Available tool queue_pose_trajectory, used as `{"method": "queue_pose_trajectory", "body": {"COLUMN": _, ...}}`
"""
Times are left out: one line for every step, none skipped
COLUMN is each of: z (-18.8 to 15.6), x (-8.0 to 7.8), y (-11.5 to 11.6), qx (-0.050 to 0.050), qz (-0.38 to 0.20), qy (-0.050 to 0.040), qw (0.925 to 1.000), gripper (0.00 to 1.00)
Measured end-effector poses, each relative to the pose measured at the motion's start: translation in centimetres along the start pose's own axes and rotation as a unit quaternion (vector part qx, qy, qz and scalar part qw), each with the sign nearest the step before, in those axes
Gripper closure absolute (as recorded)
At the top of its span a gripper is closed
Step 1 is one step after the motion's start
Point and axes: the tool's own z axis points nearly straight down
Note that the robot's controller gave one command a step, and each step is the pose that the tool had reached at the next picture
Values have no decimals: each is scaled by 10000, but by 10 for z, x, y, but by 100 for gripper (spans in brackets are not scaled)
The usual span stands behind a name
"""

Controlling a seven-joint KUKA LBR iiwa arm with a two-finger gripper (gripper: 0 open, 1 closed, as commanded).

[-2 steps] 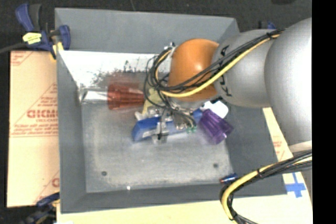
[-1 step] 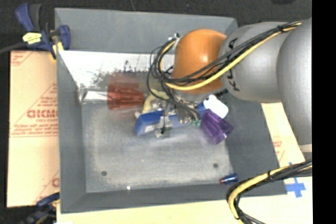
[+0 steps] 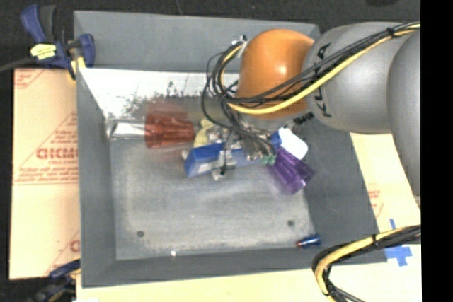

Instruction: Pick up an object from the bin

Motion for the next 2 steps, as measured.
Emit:
{"method": "queue_pose_trajectory", "body": {"z": -29, "x": 0, "y": 0, "qx": 0, "qz": 11, "qy": 15, "qw": 10000, "gripper": 100}}
{"method": "queue_pose_trajectory", "body": {"z": -55, "x": -2, "y": -1, "qx": 4, "qz": 23, "qy": -9, "qw": 10000, "gripper": 100}}
